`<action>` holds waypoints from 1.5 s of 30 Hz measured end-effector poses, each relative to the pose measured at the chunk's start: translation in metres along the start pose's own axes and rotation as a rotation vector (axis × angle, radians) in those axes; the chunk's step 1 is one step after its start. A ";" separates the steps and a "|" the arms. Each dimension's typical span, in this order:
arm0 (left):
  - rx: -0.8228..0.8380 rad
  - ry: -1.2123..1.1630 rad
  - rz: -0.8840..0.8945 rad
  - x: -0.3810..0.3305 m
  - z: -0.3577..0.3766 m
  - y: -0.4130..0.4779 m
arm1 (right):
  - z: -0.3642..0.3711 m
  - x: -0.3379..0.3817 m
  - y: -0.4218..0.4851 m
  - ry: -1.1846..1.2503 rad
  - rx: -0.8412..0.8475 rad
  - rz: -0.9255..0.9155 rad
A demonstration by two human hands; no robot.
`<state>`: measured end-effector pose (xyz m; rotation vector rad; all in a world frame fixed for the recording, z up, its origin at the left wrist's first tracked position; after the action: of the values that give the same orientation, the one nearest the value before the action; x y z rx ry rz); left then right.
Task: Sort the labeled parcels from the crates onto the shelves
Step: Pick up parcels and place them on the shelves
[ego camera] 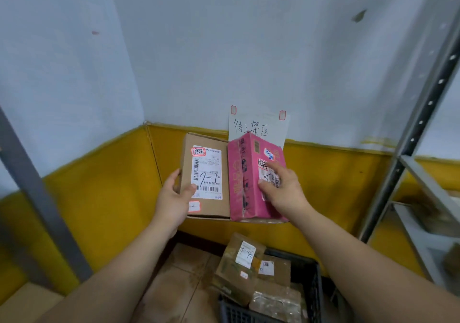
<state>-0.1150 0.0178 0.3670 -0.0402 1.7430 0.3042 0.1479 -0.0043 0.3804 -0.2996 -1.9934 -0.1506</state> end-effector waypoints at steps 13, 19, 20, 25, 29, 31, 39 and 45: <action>0.023 -0.023 0.043 -0.008 0.001 0.013 | -0.018 -0.003 0.003 0.188 -0.063 0.165; 0.046 0.036 0.128 -0.031 0.029 0.010 | -0.041 -0.004 0.014 0.226 -0.103 0.134; 0.045 0.036 0.135 -0.032 0.032 0.010 | -0.046 -0.007 0.016 0.273 -0.095 0.138; 0.051 0.026 0.142 -0.041 0.052 0.007 | -0.060 -0.026 0.024 0.564 0.061 0.208; 0.046 0.006 0.122 -0.042 0.068 0.006 | -0.061 -0.045 0.029 0.662 0.173 0.266; 0.042 0.010 0.111 -0.040 0.075 0.005 | -0.061 -0.053 0.031 0.687 0.192 0.286; 0.010 0.100 0.108 -0.035 0.085 -0.004 | -0.055 -0.070 0.044 0.515 0.158 0.249; -0.052 0.134 0.094 -0.028 0.071 -0.006 | -0.052 -0.071 0.038 0.479 0.085 0.221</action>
<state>-0.0402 0.0245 0.3813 -0.0170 1.8730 0.4238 0.2319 0.0095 0.3376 -0.3864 -1.4777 0.0054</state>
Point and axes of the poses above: each hand's wrist, its own y-axis towards the middle knuckle, its own z-axis out of the palm, x = y × z, the point moved 6 cm from there along y, towards the middle knuckle, and after that the axes turned 6 degrees about z, right-handed, at the moved point
